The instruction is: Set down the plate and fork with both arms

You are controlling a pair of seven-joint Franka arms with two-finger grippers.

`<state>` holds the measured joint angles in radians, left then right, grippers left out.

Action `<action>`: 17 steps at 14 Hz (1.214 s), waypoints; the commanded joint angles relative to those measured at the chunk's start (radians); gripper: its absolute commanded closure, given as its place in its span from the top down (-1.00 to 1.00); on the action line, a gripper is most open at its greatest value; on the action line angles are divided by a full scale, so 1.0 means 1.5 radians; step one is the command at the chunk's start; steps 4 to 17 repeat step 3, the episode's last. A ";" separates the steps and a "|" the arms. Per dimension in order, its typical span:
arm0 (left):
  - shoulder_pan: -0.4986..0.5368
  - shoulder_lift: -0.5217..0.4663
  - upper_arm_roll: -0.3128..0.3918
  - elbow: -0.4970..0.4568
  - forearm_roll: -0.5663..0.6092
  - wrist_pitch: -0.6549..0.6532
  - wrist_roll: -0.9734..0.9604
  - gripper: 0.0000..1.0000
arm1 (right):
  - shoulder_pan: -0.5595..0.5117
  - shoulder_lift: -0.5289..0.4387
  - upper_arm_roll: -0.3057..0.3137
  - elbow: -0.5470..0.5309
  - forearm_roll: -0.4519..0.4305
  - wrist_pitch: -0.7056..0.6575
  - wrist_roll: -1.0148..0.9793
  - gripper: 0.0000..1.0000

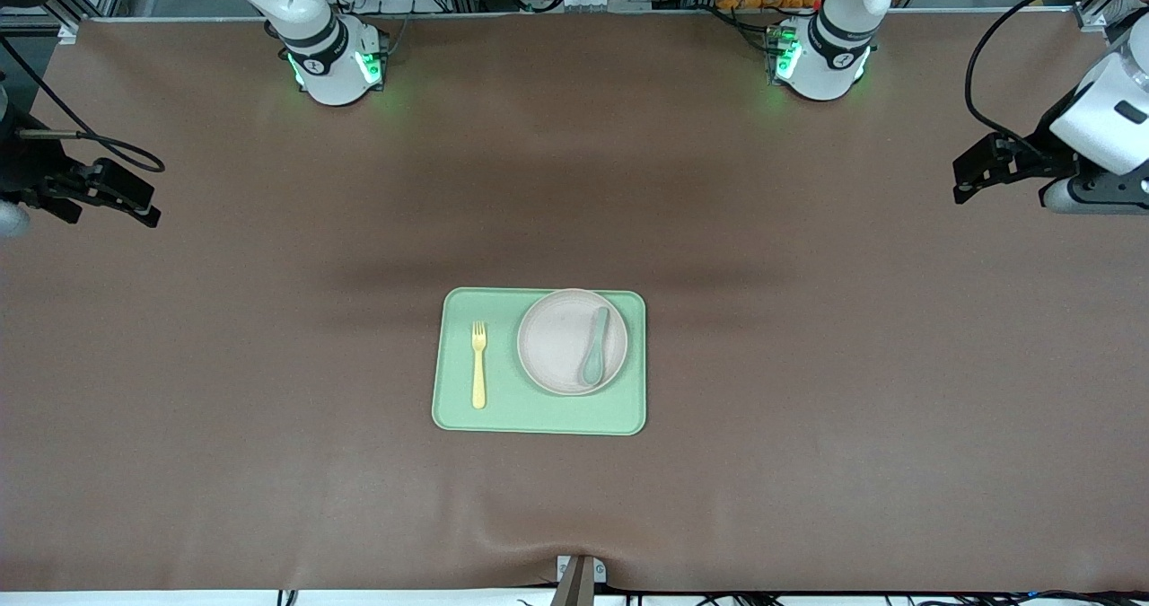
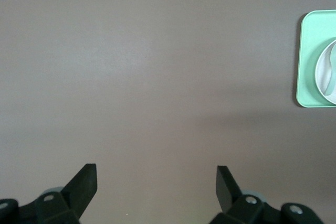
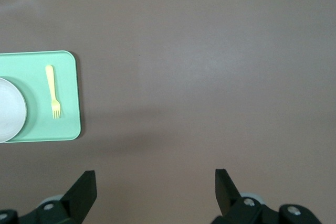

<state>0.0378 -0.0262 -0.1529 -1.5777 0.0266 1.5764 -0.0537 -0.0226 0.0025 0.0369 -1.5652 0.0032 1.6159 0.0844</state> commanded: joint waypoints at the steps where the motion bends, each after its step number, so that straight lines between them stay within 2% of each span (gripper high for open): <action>1: 0.006 -0.016 0.001 -0.006 -0.015 -0.013 0.017 1.00 | -0.011 0.007 0.008 0.017 0.007 -0.012 -0.011 1.00; 17: 0.006 -0.016 0.002 -0.004 -0.015 -0.013 0.017 1.00 | -0.011 0.007 0.007 0.017 0.007 -0.012 -0.011 1.00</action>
